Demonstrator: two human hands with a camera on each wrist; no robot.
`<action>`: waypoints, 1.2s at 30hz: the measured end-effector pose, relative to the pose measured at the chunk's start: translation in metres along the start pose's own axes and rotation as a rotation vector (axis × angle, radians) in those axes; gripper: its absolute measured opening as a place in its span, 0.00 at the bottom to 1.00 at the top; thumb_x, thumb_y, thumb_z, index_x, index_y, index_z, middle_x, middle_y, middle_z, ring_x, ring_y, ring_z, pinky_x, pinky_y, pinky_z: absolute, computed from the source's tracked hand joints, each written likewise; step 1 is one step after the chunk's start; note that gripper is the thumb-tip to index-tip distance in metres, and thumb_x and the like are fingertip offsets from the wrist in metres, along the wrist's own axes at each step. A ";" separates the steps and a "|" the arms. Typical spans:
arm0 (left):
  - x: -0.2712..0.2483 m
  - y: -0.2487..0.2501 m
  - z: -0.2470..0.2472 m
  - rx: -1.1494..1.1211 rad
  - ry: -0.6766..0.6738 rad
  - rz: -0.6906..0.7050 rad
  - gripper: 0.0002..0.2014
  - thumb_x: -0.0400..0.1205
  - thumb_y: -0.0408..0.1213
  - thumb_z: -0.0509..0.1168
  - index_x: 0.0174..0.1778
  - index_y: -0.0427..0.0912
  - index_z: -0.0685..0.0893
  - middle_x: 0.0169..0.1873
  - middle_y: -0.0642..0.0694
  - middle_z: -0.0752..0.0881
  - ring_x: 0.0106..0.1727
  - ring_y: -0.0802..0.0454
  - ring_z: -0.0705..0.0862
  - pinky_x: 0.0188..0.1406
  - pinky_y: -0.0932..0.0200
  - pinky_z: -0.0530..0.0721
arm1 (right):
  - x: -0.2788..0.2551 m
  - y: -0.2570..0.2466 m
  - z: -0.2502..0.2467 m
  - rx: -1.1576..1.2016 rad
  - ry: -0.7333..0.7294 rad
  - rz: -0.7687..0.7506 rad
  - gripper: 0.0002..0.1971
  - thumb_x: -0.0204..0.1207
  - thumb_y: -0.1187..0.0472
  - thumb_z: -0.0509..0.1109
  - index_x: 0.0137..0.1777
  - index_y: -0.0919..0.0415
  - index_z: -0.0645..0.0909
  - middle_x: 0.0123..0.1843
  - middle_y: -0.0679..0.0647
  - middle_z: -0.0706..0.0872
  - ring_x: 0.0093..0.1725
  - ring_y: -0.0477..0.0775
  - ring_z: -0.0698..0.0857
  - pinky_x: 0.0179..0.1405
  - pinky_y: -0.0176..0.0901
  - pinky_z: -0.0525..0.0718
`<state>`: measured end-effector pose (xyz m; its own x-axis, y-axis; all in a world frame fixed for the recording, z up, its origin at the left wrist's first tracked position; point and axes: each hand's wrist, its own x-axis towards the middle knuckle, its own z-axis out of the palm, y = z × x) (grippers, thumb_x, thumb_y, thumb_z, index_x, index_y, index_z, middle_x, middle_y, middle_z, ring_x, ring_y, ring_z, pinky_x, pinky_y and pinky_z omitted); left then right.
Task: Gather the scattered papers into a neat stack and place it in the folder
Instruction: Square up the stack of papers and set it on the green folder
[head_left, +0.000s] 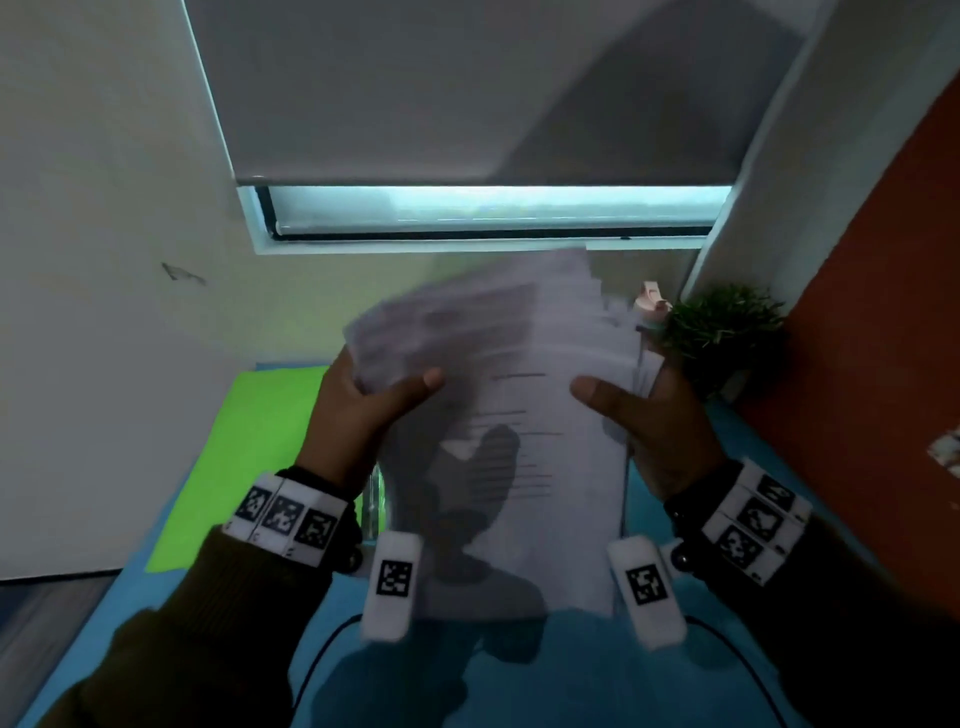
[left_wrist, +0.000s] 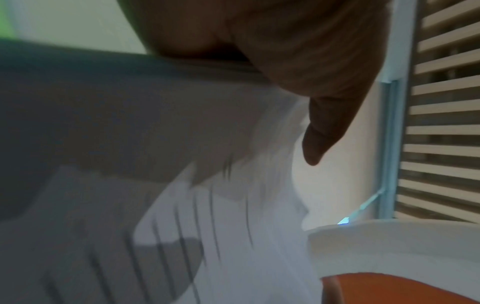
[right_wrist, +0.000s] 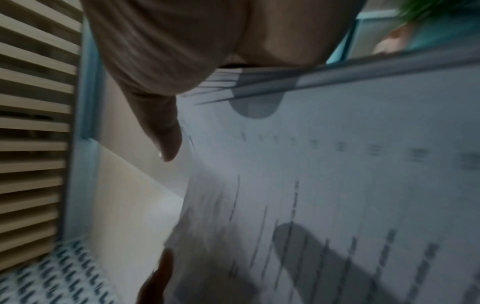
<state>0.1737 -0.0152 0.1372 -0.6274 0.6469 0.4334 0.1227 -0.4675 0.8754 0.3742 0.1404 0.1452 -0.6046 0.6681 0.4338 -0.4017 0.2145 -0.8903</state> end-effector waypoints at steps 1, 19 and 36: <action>-0.002 -0.005 -0.004 0.008 -0.021 -0.020 0.26 0.61 0.39 0.80 0.57 0.45 0.87 0.53 0.47 0.92 0.55 0.49 0.89 0.55 0.53 0.87 | -0.003 0.007 -0.004 -0.005 0.001 0.041 0.41 0.51 0.44 0.87 0.66 0.54 0.79 0.59 0.50 0.90 0.61 0.54 0.87 0.59 0.50 0.85; -0.003 -0.006 -0.007 0.038 -0.033 -0.093 0.23 0.61 0.42 0.80 0.52 0.42 0.90 0.47 0.48 0.93 0.47 0.54 0.90 0.49 0.57 0.87 | -0.002 0.013 -0.024 0.215 -0.050 0.083 0.35 0.53 0.55 0.88 0.63 0.55 0.84 0.59 0.54 0.90 0.59 0.55 0.88 0.56 0.46 0.86; -0.019 0.003 0.006 0.191 0.033 0.011 0.25 0.59 0.44 0.83 0.52 0.45 0.90 0.49 0.49 0.94 0.51 0.49 0.92 0.58 0.43 0.89 | -0.005 -0.004 -0.014 0.034 -0.129 -0.042 0.27 0.55 0.49 0.86 0.57 0.39 0.88 0.58 0.42 0.90 0.61 0.46 0.87 0.59 0.40 0.84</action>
<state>0.1912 -0.0253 0.1327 -0.6493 0.6209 0.4391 0.2717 -0.3498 0.8965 0.3886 0.1465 0.1449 -0.6692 0.5617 0.4865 -0.4504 0.2142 -0.8668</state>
